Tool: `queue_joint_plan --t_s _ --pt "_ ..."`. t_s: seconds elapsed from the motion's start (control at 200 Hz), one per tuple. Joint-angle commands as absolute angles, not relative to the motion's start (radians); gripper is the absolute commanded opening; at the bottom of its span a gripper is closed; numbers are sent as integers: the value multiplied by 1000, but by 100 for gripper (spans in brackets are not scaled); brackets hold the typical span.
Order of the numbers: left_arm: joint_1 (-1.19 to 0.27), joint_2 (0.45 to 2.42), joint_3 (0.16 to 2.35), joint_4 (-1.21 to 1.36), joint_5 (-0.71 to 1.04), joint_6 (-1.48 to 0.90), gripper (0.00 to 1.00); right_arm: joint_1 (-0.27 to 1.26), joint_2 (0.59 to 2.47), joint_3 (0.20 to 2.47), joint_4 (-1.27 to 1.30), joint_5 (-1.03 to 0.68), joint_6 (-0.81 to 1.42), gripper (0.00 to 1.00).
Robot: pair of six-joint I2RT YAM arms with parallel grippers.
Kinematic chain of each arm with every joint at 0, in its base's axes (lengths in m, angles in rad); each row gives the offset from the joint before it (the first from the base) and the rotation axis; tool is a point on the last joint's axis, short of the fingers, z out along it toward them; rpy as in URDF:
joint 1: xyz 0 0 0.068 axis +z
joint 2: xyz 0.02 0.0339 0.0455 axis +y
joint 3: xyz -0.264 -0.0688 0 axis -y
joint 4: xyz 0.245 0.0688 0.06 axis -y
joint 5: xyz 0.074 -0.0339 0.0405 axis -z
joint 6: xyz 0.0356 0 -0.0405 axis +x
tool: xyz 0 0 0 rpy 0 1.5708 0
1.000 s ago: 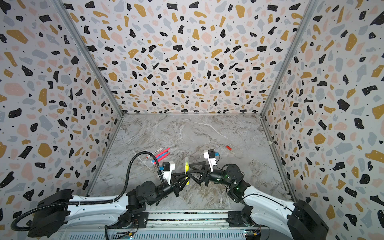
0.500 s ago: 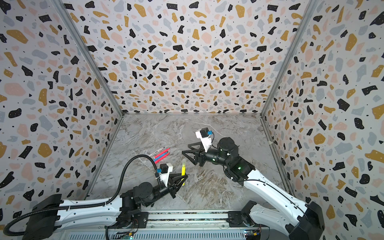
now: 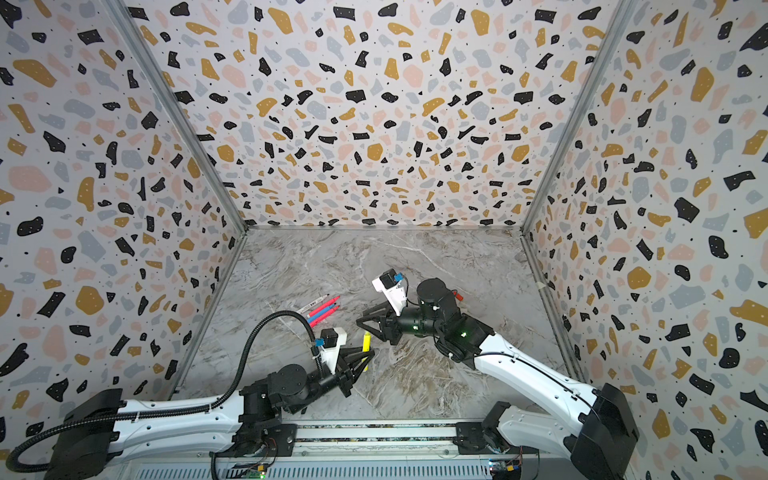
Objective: Insert the pens into the pen caps
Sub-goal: 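Push the cap onto the highlighter tip while the left gripper holds it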
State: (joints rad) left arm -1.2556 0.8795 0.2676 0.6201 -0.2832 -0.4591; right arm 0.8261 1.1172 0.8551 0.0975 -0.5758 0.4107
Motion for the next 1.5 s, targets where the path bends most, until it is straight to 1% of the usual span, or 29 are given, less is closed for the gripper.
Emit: queue_joint_plan --t_s 0.0,0.11,0.19,0.33,0.521,0.696,0.851,1.016,1.136,1.161,1.186,1.236,1.266,1.302,1.337,1.372,1.497 --pt "-1252 871 279 643 -309 -442 0 836 1117 870 111 -598 410 25" --pt "-1252 857 286 644 -344 -461 0 854 1115 818 149 -603 436 8" --pt "-1252 844 287 661 -352 -468 0 877 1115 773 175 -594 448 0" --pt "-1251 799 274 722 -396 -476 0 932 1113 670 242 -554 481 0" --pt "-1211 697 282 762 -441 -483 0 1037 1093 559 246 -368 517 0" --pt "-1131 673 334 765 -376 -497 0 1135 1104 462 310 -228 615 0" --pt "-1082 687 373 760 -332 -489 0 1205 1139 436 314 -173 665 0" --pt "-1031 693 390 760 -275 -500 0 1221 1123 429 294 -154 666 0" --pt "-1026 719 371 736 -243 -487 0 1194 1062 496 213 -141 588 0" --pt "-1026 732 364 718 -230 -478 0 1175 1048 520 184 -149 565 5" --pt "-1026 747 358 694 -216 -467 0 1150 1035 553 155 -163 542 13" --pt "-1026 786 340 656 -186 -455 0 1091 1002 618 111 -223 499 32" --pt "-1026 807 327 639 -161 -453 0 1053 981 657 97 -266 478 47" --pt "-1026 829 308 632 -133 -457 0 1018 953 693 92 -300 461 56" --pt "-1026 847 288 636 -105 -464 0 991 931 726 95 -334 446 61" --pt "-1028 856 267 645 -82 -476 0 968 916 754 96 -364 430 64" --pt "-1030 832 203 683 -49 -516 0 907 943 830 58 -428 377 65"
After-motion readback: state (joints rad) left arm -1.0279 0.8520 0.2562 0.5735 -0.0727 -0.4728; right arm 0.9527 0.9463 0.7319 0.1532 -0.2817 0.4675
